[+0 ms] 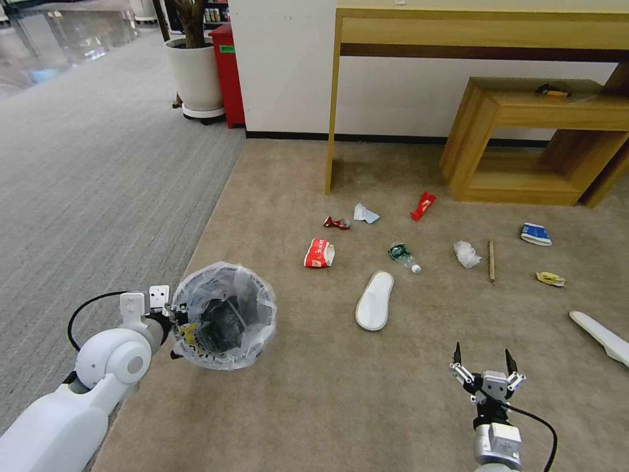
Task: Pick up the trash bin and place the garbage on the floor into it.
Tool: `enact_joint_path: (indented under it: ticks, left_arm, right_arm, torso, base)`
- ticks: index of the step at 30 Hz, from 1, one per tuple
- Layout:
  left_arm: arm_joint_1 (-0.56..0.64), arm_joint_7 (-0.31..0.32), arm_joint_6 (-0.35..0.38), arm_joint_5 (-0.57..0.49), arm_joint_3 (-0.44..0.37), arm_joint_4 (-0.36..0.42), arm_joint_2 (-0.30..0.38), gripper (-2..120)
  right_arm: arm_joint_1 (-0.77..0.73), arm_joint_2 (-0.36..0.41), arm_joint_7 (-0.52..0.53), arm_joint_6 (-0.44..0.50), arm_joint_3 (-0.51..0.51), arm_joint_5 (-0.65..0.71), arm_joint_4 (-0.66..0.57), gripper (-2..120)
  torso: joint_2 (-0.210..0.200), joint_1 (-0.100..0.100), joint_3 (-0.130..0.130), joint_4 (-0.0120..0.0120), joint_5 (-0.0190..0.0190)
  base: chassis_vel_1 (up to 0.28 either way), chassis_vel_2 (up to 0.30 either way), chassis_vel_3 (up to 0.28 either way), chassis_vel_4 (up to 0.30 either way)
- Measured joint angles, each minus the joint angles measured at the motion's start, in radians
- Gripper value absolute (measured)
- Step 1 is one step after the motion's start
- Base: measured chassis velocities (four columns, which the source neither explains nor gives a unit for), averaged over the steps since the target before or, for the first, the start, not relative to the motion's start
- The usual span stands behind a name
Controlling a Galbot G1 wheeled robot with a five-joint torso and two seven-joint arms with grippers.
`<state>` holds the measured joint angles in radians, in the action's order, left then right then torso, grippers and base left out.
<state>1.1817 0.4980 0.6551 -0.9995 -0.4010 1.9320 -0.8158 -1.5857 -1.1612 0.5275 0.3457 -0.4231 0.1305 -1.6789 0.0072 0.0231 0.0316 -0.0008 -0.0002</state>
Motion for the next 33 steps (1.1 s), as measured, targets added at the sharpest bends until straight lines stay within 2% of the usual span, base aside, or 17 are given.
enact_joint_path:
  ticks: [9, 13, 18, 27, 33]
  left_arm:
    - [0.008, 0.001, -0.002, 0.004, 0.000, 0.005, -0.003, 0]
    - [0.011, 0.001, -0.002, 0.005, 0.000, 0.011, -0.004, 0]
    - [0.019, 0.001, -0.002, 0.005, 0.001, 0.022, -0.004, 0]
    - [0.043, 0.002, -0.002, 0.004, -0.004, 0.032, -0.003, 0]
    - [0.051, 0.005, -0.002, 0.005, -0.011, 0.035, -0.008, 0]
  right_arm:
    - [0.010, -0.007, 0.007, 0.002, 0.003, -0.016, 0.011, 100]
    - [0.017, 0.004, 0.023, -0.043, 0.014, -0.017, 0.009, 100]
    - [0.077, 0.027, 0.040, -0.119, 0.063, 0.057, 0.027, 100]
    - [0.173, 0.040, 0.053, -0.156, 0.136, 0.126, 0.130, 100]
    - [0.297, 0.048, 0.067, -0.203, 0.243, 0.211, 0.206, 100]
  torso:
    - [0.000, 0.000, 0.000, 0.0000, 0.0000]
    - [0.000, 0.000, 0.000, 0.0000, 0.0000]
    - [0.000, 0.000, 0.000, 0.0002, 0.0000]
    - [0.000, 0.000, 0.000, 0.0000, 0.0000]
    - [0.000, 0.000, 0.000, -0.0002, 0.0000]
  base:
    - [-0.009, 0.009, 0.011, -0.010]
    - [0.000, 0.000, 0.000, 0.000]
    - [0.000, 0.000, 0.000, 0.000]
    - [0.000, 0.000, 0.000, 0.000]
    - [0.000, 0.000, 0.000, 0.000]
